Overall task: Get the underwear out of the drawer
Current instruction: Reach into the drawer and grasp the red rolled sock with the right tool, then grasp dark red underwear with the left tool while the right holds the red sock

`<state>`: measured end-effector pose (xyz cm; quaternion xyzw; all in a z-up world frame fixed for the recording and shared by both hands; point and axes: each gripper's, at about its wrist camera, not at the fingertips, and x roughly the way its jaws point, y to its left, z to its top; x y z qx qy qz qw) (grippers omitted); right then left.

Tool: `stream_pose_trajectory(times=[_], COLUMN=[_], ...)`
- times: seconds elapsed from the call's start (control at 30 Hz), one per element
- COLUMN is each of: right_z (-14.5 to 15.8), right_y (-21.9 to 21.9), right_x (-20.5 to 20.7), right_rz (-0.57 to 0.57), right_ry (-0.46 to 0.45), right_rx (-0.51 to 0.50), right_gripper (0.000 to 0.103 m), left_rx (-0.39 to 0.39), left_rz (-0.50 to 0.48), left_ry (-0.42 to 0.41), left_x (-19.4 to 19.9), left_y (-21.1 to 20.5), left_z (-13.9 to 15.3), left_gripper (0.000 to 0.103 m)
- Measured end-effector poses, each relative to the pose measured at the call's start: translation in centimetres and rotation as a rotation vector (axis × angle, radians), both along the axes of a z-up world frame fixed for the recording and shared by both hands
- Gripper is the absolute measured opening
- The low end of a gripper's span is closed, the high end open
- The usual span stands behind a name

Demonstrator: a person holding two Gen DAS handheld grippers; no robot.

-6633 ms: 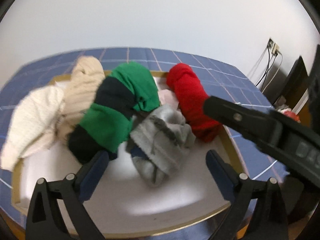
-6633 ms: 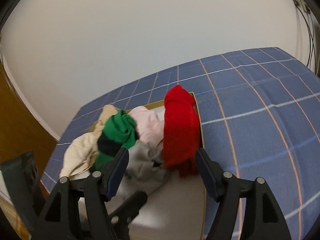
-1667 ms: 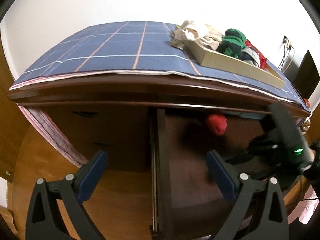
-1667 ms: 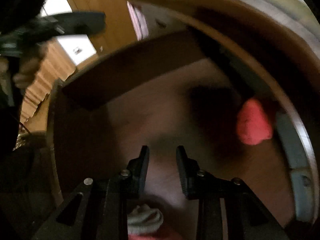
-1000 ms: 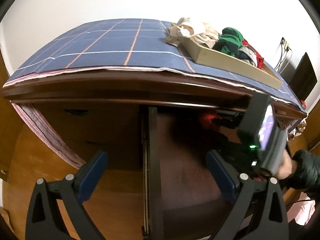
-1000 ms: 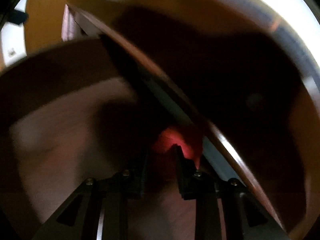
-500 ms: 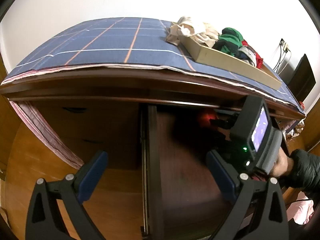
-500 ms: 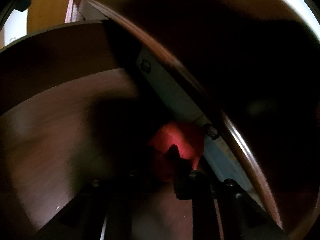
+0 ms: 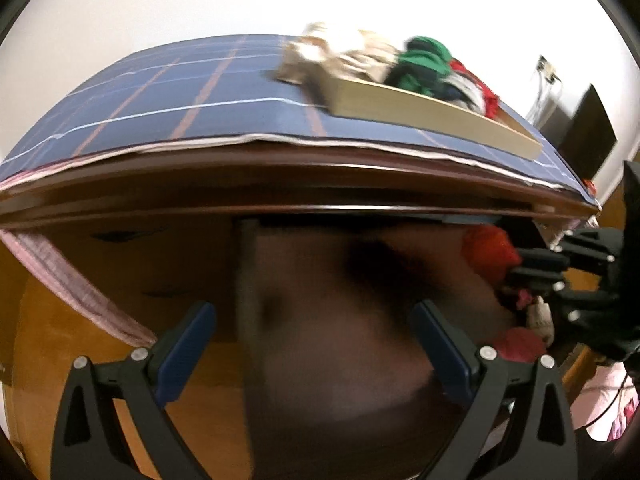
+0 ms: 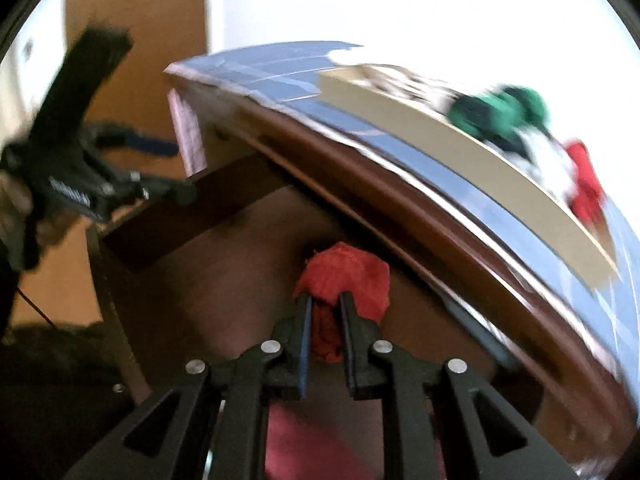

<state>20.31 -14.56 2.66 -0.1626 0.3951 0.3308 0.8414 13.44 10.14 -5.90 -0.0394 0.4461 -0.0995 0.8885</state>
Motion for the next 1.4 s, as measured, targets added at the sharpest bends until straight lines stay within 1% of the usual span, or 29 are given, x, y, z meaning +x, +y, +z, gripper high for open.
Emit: stream_pose_trajectory(times=[0.1, 0.2, 0.23, 0.33, 0.4, 0.47, 0.57, 0.63, 0.7, 0.77, 0.8, 0.87, 0.9, 1.0, 1.13, 1.23, 1.27, 1.3, 1.33, 1.37, 1.4], right_z=[0.3, 0.8, 0.8, 2.0, 2.7, 3.2, 3.6, 3.5, 3.3, 3.3, 3.3, 3.4, 3.4, 3.4, 3.5, 3.7, 3.7, 3.7, 3.8, 3.8, 3.7], right_y=[-3.0, -7.5, -8.8, -11.5, -13.1, -14.0, -15.0, -15.6, -16.3, -17.1, -17.5, -18.3, -18.5, -19.2, -19.6, -19.5, -19.3, -19.3, -19.3, -19.2, -19.1], right_x=[-1.2, -2.4, -3.6, -4.2, -4.6, -4.9, -6.0, -6.4, -6.7, -7.0, -7.2, -7.5, -7.6, -7.6, -7.7, -7.9, -7.9, -8.0, -8.0, -8.0, -7.9], right_rz=[-0.158, -0.290, -0.323, -0.409, -0.446, -0.456, -0.468, -0.474, -0.484, -0.496, -0.502, -0.509, -0.511, -0.512, -0.518, -0.519, -0.520, -0.520, -0.520, -0.520, -0.521], right_ry=[0.003, -0.009, -0.017, -0.070, -0.093, -0.111, -0.149, -0.155, -0.156, -0.166, -0.169, -0.170, -0.170, -0.171, -0.175, -0.180, -0.181, -0.181, -0.180, -0.177, -0.174], right_rx=[0.040, 0.077, 0.085, 0.089, 0.099, 0.115, 0.108, 0.117, 0.130, 0.137, 0.144, 0.160, 0.166, 0.184, 0.204, 0.211, 0.212, 0.213, 0.213, 0.217, 0.222], right_gripper=[0.015, 0.015, 0.015, 0.015, 0.015, 0.015, 0.015, 0.015, 0.015, 0.015, 0.015, 0.015, 0.015, 0.015, 0.015, 0.015, 0.015, 0.015, 0.015, 0.015, 0.015], left_rx=[0.003, 0.031, 0.043, 0.052, 0.049, 0.060, 0.065, 0.089, 0.137, 0.162, 0.171, 0.194, 0.195, 0.160, 0.168, 0.195, 0.189, 0.161, 0.121, 0.107, 0.101], left_rz=[-0.078, -0.175, -0.203, -0.286, -0.321, -0.350, -0.382, -0.389, -0.383, -0.388, -0.383, -0.371, -0.369, -0.374, -0.379, -0.404, -0.414, -0.431, -0.454, -0.459, -0.460], left_ry=[0.008, 0.002, 0.002, 0.007, 0.042, 0.086, 0.125, 0.159, 0.206, 0.249, 0.258, 0.282, 0.299, 0.356, 0.373, 0.363, 0.365, 0.376, 0.410, 0.419, 0.397], left_x=[0.6, 1.1, 1.3, 2.1, 3.1, 4.1, 4.9, 5.5, 6.1, 6.6, 6.7, 7.1, 7.3, 7.7, 8.2, 7.7, 7.6, 7.5, 7.3, 7.4, 7.2], left_y=[-3.5, -8.0, -9.6, -14.3, -17.3, -20.2, -24.1, -26.2, -28.2, -29.9, -30.4, -31.4, -31.7, -32.9, -33.8, -35.0, -35.2, -35.2, -35.3, -35.1, -35.1], left_z=[0.1, 0.5, 0.6, 0.9, 0.6, 0.1, -0.6, -1.3, -2.6, -3.6, -4.0, -4.8, -5.1, -5.8, -6.7, -7.1, -7.3, -7.4, -7.8, -8.1, -8.0], left_gripper=[0.100, 0.100, 0.100, 0.099, 0.098, 0.095, 0.095, 0.094, 0.089, 0.081, 0.079, 0.073, 0.072, 0.072, 0.076, 0.076, 0.068, 0.059, 0.036, 0.036, 0.035])
